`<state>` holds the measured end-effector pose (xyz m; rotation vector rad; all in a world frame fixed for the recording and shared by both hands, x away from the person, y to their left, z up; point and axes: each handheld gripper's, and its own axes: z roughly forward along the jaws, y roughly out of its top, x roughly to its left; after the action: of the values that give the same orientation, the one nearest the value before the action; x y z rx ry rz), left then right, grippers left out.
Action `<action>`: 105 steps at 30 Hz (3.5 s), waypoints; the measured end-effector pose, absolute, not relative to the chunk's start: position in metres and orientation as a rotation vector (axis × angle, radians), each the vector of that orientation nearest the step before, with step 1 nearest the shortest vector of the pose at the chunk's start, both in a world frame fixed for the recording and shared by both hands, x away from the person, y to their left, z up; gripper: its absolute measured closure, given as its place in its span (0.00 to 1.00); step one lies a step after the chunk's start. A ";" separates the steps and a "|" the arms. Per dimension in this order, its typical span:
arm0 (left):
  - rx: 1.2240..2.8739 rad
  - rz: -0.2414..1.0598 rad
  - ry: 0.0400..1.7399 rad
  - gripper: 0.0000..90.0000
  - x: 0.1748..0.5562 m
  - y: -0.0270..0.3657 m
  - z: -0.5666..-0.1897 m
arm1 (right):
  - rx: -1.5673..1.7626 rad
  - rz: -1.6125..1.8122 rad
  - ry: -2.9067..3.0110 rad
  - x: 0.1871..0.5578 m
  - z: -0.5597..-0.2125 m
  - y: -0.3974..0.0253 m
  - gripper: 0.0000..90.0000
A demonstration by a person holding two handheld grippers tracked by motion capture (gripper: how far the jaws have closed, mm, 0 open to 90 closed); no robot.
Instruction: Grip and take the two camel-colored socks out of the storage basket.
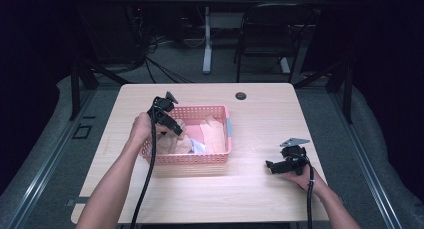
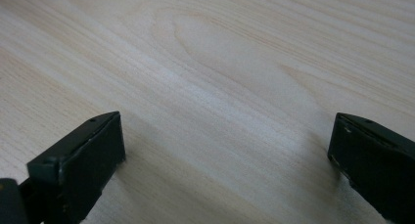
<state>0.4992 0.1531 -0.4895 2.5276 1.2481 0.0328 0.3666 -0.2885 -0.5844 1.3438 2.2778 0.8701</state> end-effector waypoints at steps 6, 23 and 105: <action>2.543 0.042 1.279 0.36 0.500 0.153 -0.497 | 1.344 0.870 2.278 0.366 -0.584 -0.289 0.00; 2.599 0.102 1.232 0.93 0.492 0.153 -0.494 | 1.343 0.871 2.278 0.366 -0.584 -0.289 0.00; 2.510 0.322 1.308 0.97 0.449 0.265 -0.328 | 1.347 0.865 2.281 0.366 -0.584 -0.289 0.00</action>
<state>0.4492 0.2646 -0.3278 2.5101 1.3080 0.3215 0.3663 -0.2887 -0.5842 1.3465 2.2807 0.8645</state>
